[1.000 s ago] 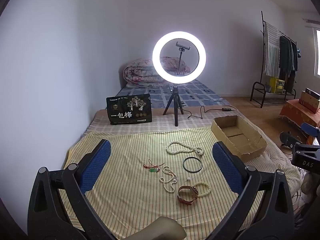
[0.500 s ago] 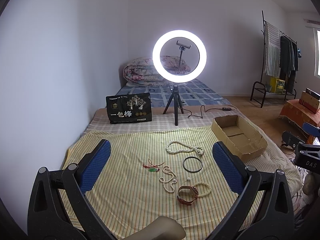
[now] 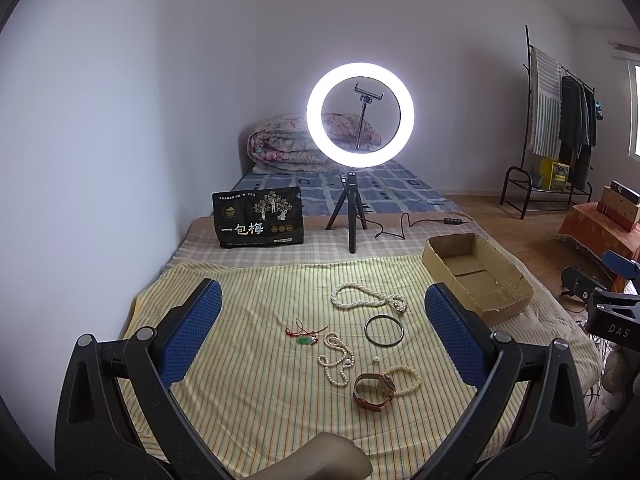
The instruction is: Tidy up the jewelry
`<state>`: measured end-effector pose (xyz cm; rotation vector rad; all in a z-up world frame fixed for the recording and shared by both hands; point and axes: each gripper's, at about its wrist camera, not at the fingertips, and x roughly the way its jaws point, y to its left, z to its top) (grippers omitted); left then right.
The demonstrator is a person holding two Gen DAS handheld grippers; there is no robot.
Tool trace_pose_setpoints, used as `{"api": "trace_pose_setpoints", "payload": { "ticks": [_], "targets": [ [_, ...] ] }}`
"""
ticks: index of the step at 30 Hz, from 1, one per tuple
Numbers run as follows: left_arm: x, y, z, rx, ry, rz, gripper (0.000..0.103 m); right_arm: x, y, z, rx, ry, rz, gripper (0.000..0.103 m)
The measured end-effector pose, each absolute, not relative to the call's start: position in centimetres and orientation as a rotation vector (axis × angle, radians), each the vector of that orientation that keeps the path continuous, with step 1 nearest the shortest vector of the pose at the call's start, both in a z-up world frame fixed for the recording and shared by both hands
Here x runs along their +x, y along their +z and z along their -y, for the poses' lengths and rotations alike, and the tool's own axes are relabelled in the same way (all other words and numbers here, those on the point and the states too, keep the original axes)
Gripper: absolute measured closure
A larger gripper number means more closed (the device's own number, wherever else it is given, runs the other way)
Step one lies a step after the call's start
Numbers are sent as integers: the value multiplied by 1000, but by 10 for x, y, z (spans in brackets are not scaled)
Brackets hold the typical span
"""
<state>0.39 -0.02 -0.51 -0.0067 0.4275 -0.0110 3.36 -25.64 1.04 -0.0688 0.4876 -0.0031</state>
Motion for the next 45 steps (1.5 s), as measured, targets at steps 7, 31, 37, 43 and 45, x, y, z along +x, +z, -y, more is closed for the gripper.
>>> {"api": "trace_pose_setpoints", "payload": {
  "ticks": [7, 31, 37, 43, 45],
  "targets": [
    [3, -4, 0, -9, -12, -427, 0, 33, 9, 256, -65, 0, -489, 1],
    [3, -5, 4, -13, -13, -431, 0, 34, 8, 256, -66, 0, -491, 1],
    [2, -7, 5, -13, -12, -432, 0, 34, 6, 255, -69, 1, -498, 1],
    [1, -12, 5, -10, -12, -438, 0, 35, 4, 253, -74, 2, -502, 1],
    [3, -14, 4, -10, -9, -446, 0, 35, 4, 254, -73, 2, -507, 1]
  ]
}}
